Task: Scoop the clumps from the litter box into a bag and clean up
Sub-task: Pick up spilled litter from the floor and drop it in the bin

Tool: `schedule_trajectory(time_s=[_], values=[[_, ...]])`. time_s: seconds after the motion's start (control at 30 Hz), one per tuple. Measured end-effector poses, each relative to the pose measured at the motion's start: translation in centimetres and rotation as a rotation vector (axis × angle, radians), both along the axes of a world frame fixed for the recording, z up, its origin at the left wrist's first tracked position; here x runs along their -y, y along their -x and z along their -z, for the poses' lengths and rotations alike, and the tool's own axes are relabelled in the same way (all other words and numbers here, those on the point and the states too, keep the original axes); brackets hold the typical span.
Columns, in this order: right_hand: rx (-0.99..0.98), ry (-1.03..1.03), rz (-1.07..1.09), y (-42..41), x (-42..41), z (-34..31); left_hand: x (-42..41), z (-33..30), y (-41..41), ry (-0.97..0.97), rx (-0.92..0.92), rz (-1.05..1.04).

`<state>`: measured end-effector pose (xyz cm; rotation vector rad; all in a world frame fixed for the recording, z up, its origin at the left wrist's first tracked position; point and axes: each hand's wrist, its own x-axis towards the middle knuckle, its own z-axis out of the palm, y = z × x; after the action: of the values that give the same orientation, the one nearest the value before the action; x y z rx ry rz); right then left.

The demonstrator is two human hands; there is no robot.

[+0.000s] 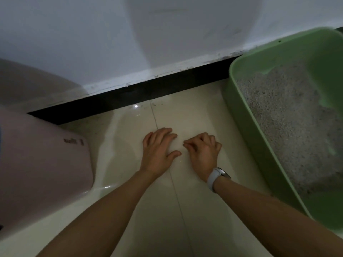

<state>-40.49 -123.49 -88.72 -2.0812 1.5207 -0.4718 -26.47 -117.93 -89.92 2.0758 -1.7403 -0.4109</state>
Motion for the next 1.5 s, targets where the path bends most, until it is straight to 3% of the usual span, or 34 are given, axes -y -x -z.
schedule_trajectory(time_s=[0.23, 0.37, 0.63, 0.9, 1.13, 1.5], values=[[-0.13, 0.089, -0.141, 0.0, 0.7, 0.4, 0.6, -0.1, 0.5, 0.049, -0.05, -0.053], [0.024, -0.132, 0.025, 1.2, 1.4, -0.5, 1.0, -0.1, 1.1, 0.1, -0.08, -0.067], [0.099, -0.183, 0.085, 4.0, 0.6, -0.9, 2.6, 0.0, 1.5, 0.09, -0.17, -0.071], [-0.048, -0.133, 0.047, 1.7, 0.9, -1.0, 2.4, 0.2, 1.4, 0.085, -0.163, -0.049], [-0.055, -0.134, 0.071, 0.6, 1.2, -0.7, 2.5, 0.6, 1.2, 0.08, -0.138, -0.038], [-0.128, 0.05, -0.184, 2.7, -1.1, 0.2, 1.6, -0.1, 0.8, 0.017, -0.187, -0.121]])
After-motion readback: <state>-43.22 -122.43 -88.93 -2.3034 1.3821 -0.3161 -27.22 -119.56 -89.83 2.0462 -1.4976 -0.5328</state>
